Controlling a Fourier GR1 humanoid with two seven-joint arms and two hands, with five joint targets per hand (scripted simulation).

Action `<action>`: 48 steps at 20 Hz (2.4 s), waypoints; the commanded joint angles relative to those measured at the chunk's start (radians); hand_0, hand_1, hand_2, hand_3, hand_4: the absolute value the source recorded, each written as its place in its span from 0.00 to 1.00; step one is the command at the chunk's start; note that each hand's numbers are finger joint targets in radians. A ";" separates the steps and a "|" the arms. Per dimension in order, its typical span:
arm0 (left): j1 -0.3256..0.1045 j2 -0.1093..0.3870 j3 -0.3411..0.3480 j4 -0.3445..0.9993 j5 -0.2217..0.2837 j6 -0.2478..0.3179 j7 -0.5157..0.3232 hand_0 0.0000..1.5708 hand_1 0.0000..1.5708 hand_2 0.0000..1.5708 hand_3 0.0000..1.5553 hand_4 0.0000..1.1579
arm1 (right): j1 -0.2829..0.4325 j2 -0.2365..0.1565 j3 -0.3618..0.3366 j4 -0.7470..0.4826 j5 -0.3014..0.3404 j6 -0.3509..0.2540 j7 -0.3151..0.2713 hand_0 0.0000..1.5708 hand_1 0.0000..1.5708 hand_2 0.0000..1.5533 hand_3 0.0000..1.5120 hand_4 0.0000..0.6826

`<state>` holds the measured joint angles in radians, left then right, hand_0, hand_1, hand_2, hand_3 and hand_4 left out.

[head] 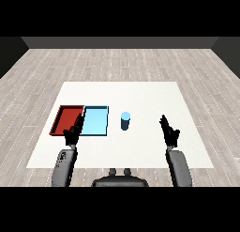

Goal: Pick the blue can and put it in the blue box

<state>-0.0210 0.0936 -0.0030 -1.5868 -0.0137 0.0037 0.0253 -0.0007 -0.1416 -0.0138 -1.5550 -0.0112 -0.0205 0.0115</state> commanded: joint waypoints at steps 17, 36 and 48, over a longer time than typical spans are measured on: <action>0.008 -0.061 0.019 0.040 0.002 -0.036 -0.413 0.00 0.00 0.00 0.00 0.00 | 0.038 0.017 -0.082 -0.054 -0.249 0.292 -0.222 0.00 0.00 0.00 0.00 0.00; 0.055 -0.040 0.072 -0.035 0.084 -0.085 -0.388 0.00 0.00 0.00 0.00 0.00 | -0.267 0.108 -0.100 0.336 -0.240 0.186 -0.207 0.00 0.00 0.00 0.00 0.00; 0.087 -0.052 0.024 -0.205 0.057 -0.051 -0.253 0.00 0.00 0.00 0.00 0.00 | -0.382 0.127 -0.072 0.526 -0.244 0.117 -0.277 0.00 0.00 0.00 0.00 0.00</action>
<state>0.0361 0.0444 0.0376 -1.7009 0.0522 -0.0618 -0.2852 -0.3333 -0.0075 -0.0722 -1.1002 -0.2663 0.1022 -0.2383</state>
